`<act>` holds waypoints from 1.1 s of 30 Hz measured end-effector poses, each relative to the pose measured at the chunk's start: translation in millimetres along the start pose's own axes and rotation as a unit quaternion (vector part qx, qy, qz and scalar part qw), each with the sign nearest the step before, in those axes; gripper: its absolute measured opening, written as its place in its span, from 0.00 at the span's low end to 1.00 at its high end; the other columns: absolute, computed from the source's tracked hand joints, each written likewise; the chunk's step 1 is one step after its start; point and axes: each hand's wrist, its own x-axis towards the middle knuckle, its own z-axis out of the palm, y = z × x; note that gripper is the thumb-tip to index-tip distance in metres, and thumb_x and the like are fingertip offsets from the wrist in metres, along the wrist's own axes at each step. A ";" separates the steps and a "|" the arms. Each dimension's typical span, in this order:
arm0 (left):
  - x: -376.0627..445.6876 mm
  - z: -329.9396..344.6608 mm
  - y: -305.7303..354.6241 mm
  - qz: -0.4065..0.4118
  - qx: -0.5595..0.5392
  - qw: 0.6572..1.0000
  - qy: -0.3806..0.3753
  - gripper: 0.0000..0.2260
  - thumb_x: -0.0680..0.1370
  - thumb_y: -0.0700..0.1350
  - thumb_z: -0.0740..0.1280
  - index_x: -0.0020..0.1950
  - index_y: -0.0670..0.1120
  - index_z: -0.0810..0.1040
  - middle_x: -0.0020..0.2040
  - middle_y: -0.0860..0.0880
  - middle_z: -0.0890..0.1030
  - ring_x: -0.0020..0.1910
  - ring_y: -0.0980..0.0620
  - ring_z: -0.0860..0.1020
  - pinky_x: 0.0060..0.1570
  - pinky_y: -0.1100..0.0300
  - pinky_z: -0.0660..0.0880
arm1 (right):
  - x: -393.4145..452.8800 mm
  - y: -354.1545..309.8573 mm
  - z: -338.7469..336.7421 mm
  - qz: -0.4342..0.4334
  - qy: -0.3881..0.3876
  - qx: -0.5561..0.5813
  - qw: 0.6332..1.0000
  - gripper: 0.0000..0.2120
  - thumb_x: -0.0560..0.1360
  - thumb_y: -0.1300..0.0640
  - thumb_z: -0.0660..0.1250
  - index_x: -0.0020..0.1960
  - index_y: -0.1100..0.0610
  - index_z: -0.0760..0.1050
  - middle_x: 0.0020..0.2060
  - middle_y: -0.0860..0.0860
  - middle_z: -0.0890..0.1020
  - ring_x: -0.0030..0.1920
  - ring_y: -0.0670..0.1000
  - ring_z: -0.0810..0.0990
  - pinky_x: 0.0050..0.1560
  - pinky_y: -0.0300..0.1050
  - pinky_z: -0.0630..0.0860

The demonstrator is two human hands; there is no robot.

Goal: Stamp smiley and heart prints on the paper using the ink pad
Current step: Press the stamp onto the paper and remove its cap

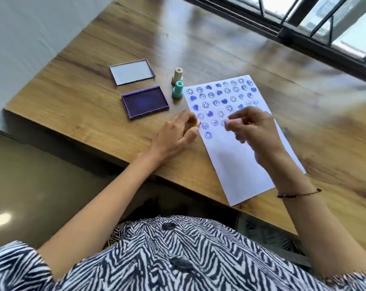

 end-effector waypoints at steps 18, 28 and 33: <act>-22.6 5.4 22.8 -0.061 -0.332 0.941 0.037 0.10 0.74 0.33 0.64 0.51 0.44 0.77 0.36 0.60 0.84 0.38 0.66 0.78 0.39 0.74 0.72 | -33.7 -22.7 29.4 -0.065 -0.043 0.139 0.987 0.06 0.68 0.62 0.73 0.38 0.53 0.78 0.26 0.44 0.79 0.26 0.45 0.75 0.29 0.36 0.73; -20.3 -4.0 24.8 -0.062 -0.276 0.958 0.036 0.08 0.74 0.35 0.66 0.48 0.46 0.78 0.33 0.60 0.82 0.33 0.65 0.76 0.38 0.72 0.72 | -30.7 -22.1 30.2 -0.107 -0.052 0.022 0.993 0.04 0.69 0.57 0.73 0.39 0.53 0.77 0.29 0.51 0.78 0.28 0.46 0.76 0.33 0.43 0.74; -22.5 -10.5 19.9 -0.091 -0.194 0.976 0.039 0.06 0.74 0.37 0.67 0.47 0.46 0.80 0.38 0.53 0.82 0.36 0.61 0.75 0.42 0.65 0.74 | -23.8 -18.4 42.7 -0.121 -0.071 -0.042 0.989 0.03 0.70 0.57 0.71 0.41 0.55 0.78 0.30 0.53 0.77 0.30 0.55 0.76 0.33 0.44 0.73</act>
